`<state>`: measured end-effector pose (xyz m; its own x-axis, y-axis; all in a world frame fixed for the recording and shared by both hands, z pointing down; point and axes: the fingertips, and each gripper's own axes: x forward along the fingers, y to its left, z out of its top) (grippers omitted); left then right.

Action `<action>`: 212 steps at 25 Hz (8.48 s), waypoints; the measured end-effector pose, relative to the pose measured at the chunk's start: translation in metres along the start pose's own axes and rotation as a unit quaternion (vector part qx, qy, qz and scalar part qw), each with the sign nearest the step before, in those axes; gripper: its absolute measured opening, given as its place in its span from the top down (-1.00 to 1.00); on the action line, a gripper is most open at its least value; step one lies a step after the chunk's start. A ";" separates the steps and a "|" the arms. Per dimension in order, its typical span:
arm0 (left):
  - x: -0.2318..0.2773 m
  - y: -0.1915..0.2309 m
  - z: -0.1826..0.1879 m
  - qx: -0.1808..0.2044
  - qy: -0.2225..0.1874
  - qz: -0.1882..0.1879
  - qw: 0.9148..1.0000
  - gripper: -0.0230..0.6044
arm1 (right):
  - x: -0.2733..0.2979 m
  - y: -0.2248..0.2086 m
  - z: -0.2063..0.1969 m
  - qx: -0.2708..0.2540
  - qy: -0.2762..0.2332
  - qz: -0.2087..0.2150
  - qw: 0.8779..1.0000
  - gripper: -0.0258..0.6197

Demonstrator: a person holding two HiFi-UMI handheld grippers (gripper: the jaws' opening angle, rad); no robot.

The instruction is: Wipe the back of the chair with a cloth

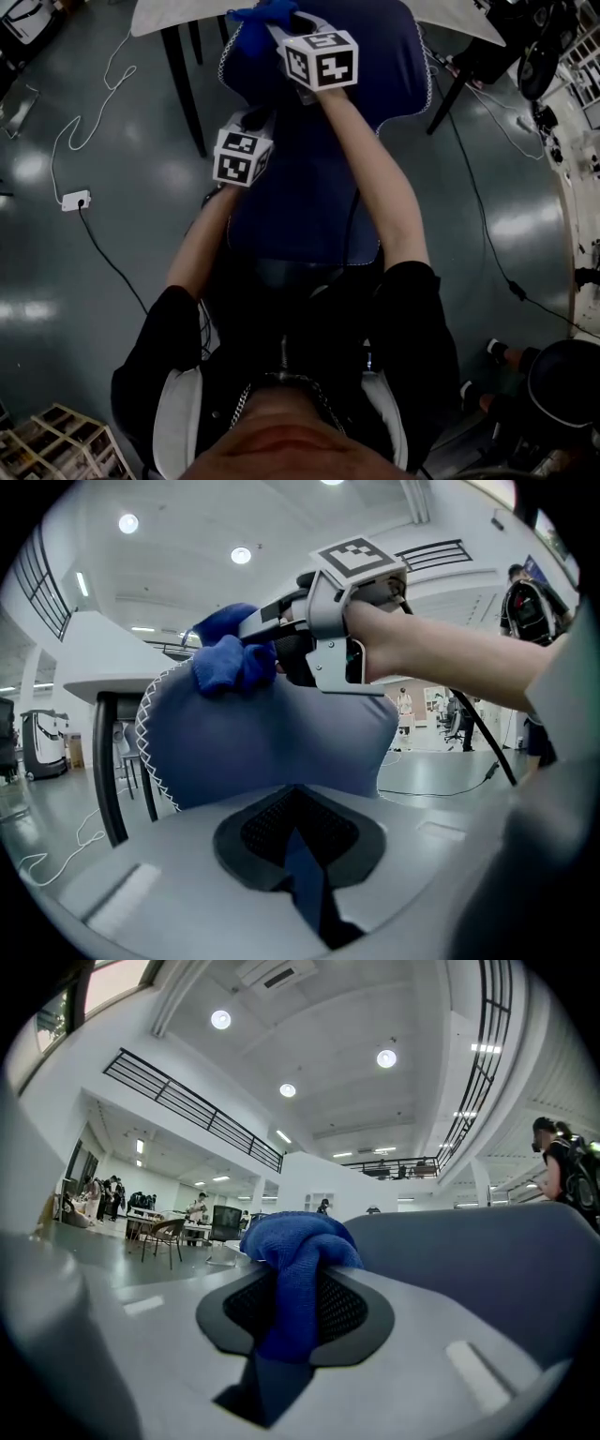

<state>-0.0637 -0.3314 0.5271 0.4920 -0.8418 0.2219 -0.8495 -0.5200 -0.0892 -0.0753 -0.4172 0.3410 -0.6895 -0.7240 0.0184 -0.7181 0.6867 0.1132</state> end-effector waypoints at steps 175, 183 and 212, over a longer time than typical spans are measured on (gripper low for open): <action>-0.028 0.059 -0.079 -0.031 0.053 0.043 0.997 0.89 | -0.022 0.143 -0.049 -0.040 -0.038 0.242 0.969 0.62; -0.032 0.068 -0.090 -0.043 0.052 0.048 0.997 0.89 | 0.004 0.111 -0.071 -0.011 -0.016 0.167 0.986 0.62; 0.001 0.023 -0.077 -0.031 0.051 0.010 0.998 0.89 | -0.052 -0.042 -0.123 0.037 0.055 -0.098 0.993 0.62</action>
<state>-0.0972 -0.3329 0.6000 0.4562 -0.8310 0.3183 -0.8703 -0.4913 -0.0351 0.0019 -0.4164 0.4572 -0.5242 -0.8441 0.1130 -0.8452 0.5319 0.0522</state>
